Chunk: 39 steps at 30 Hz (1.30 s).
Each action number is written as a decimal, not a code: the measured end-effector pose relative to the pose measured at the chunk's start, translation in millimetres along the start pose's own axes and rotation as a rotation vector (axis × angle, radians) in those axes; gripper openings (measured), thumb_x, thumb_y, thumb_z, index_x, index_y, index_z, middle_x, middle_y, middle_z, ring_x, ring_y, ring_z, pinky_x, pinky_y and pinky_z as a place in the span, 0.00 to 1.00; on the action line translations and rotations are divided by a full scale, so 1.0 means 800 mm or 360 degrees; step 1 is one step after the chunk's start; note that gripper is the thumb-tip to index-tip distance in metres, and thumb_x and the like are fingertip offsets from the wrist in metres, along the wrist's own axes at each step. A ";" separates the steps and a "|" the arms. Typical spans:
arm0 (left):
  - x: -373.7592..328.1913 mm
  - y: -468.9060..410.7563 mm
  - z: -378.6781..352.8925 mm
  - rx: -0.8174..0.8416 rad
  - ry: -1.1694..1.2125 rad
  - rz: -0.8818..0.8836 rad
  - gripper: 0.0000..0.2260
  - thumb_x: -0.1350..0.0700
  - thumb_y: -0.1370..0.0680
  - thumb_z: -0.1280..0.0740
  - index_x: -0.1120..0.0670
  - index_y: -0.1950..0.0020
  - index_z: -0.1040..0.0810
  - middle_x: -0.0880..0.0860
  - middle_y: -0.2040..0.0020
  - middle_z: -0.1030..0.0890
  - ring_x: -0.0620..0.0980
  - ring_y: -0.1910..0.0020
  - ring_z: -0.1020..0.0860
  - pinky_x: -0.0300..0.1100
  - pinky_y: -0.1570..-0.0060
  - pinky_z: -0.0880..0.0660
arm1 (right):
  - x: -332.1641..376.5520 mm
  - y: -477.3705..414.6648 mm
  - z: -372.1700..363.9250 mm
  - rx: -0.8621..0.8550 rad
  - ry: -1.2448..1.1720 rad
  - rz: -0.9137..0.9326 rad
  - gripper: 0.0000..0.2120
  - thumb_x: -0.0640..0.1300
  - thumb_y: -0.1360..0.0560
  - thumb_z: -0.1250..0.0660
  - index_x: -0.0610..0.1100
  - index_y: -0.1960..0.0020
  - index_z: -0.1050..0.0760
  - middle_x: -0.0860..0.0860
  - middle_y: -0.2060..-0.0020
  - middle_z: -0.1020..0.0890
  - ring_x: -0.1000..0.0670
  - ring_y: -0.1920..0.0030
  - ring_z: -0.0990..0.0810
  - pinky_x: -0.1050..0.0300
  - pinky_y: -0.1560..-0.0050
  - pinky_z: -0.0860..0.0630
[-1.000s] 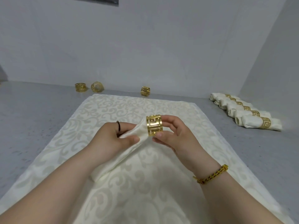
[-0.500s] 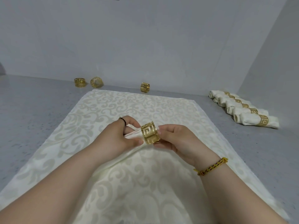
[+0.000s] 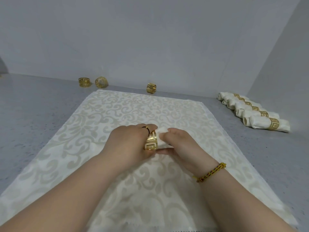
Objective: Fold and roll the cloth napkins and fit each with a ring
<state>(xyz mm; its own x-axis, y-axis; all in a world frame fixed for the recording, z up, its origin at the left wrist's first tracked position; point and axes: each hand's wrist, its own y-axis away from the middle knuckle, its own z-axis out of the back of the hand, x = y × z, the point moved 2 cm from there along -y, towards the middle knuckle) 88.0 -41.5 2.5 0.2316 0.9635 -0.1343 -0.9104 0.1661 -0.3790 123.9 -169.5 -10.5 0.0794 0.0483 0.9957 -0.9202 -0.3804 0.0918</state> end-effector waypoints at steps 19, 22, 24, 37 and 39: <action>0.016 0.002 -0.006 0.0106 0.0020 0.0060 0.31 0.45 0.28 0.34 0.39 0.28 0.45 0.40 0.35 0.29 0.45 0.39 0.29 0.34 0.51 0.37 | 0.017 0.005 0.036 -0.0072 0.1383 0.0287 0.29 0.47 0.32 0.28 0.53 0.34 0.37 0.60 0.45 0.35 0.58 0.39 0.39 0.62 0.37 0.38; 0.008 0.002 -0.006 0.0182 0.0101 0.0035 0.35 0.42 0.30 0.32 0.38 0.28 0.46 0.39 0.34 0.30 0.44 0.38 0.29 0.34 0.50 0.36 | 0.007 0.003 0.023 0.0063 0.1500 0.0394 0.17 0.46 0.31 0.30 0.57 0.45 0.30 0.61 0.51 0.28 0.55 0.42 0.33 0.60 0.39 0.35; 0.013 0.004 -0.002 0.0256 0.0194 0.0065 0.37 0.42 0.32 0.30 0.39 0.28 0.45 0.39 0.32 0.33 0.42 0.36 0.31 0.34 0.46 0.36 | 0.003 -0.001 0.024 0.0049 0.1498 0.0391 0.13 0.45 0.31 0.31 0.58 0.53 0.31 0.57 0.54 0.25 0.54 0.47 0.29 0.61 0.46 0.31; 0.053 0.011 0.010 0.0532 0.0291 0.0293 0.23 0.51 0.31 0.29 0.42 0.38 0.29 0.43 0.47 0.23 0.43 0.49 0.26 0.36 0.51 0.29 | 0.007 0.010 -0.012 0.0056 0.1936 0.0792 0.29 0.49 0.30 0.31 0.52 0.32 0.36 0.57 0.38 0.28 0.54 0.37 0.36 0.64 0.37 0.46; 0.052 0.011 0.011 0.0512 0.0271 0.0303 0.22 0.51 0.31 0.29 0.42 0.38 0.29 0.42 0.49 0.22 0.43 0.50 0.26 0.36 0.53 0.29 | 0.005 0.006 -0.015 0.0012 0.1952 0.0871 0.23 0.48 0.30 0.32 0.51 0.36 0.31 0.55 0.43 0.24 0.52 0.42 0.32 0.62 0.40 0.43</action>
<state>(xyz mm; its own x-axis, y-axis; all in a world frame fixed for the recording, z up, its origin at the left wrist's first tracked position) 86.3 1.9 1.5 0.0776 0.9394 -0.3341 -0.9970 0.0714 -0.0308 114.8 -160.0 -6.2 -0.6912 0.6785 0.2487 -0.7206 -0.6216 -0.3071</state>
